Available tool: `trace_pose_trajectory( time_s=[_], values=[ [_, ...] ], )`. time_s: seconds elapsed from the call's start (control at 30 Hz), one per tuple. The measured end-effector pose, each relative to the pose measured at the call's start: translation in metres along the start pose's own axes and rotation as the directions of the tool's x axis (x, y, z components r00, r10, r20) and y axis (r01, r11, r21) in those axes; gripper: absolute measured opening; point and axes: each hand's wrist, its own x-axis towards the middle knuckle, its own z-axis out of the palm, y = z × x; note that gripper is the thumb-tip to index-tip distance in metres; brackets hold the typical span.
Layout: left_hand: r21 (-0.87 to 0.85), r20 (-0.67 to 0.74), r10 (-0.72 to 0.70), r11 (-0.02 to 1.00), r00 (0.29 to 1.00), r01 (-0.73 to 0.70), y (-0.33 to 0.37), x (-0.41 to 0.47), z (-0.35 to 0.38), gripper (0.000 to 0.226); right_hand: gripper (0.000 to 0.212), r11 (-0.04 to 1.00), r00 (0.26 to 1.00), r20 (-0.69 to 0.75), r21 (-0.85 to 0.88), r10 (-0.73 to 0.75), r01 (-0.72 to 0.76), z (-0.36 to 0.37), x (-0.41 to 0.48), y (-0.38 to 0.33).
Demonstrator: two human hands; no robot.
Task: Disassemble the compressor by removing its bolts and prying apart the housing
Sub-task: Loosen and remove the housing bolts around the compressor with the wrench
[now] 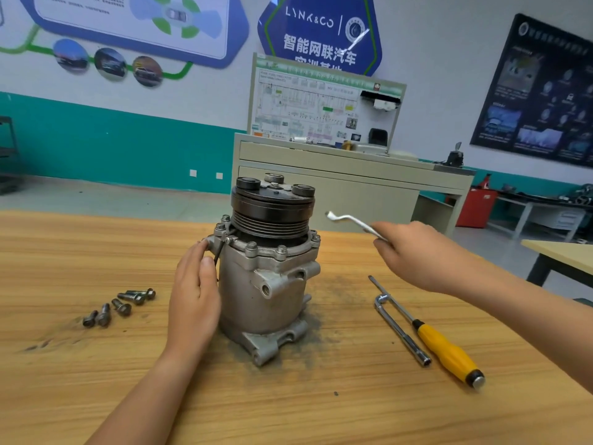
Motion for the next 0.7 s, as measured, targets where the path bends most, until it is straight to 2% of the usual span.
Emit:
trace_pose_trajectory(
  time_s=[0.17, 0.27, 0.33, 0.5, 0.63, 0.7],
  values=[
    [-0.001, 0.0, 0.001, 1.0, 1.0, -0.001, 0.0, 0.0, 0.001, 0.041, 0.031, 0.981, 0.994, 0.113, -0.194, -0.003, 0.025, -0.008, -0.005, -0.025],
    [-0.001, 0.006, -0.001, 1.0, 1.0, 0.001, -0.001, 0.0, 0.001, 0.041, 0.025, 0.913, 0.993, 0.12, -0.403, -0.012, 0.06, -0.013, -0.007, -0.038],
    [-0.007, 0.007, 0.001, 1.0, 1.0, -0.001, -0.001, 0.0, 0.001, 0.041, 0.022, 0.873, 0.988, 0.151, -0.484, 0.015, 0.061, -0.016, -0.011, -0.052],
    [-0.034, 0.006, -0.005, 0.999, 1.0, 0.005, -0.001, -0.001, 0.002, 0.041, 0.025, 0.822, 0.975, 0.224, -0.555, 0.006, 0.122, -0.02, -0.01, -0.066],
    [-0.048, 0.009, -0.005, 0.999, 1.0, 0.006, -0.003, 0.0, 0.003, 0.041, 0.005, 0.795, 0.975, 0.195, -0.572, -0.11, 0.204, -0.019, 0.0, -0.048],
    [-0.045, 0.006, -0.002, 0.999, 1.0, 0.002, -0.004, 0.0, 0.002, 0.041, 0.008, 0.799, 0.972, 0.183, -0.557, -0.148, 0.227, -0.017, 0.008, -0.028]
  ],
)
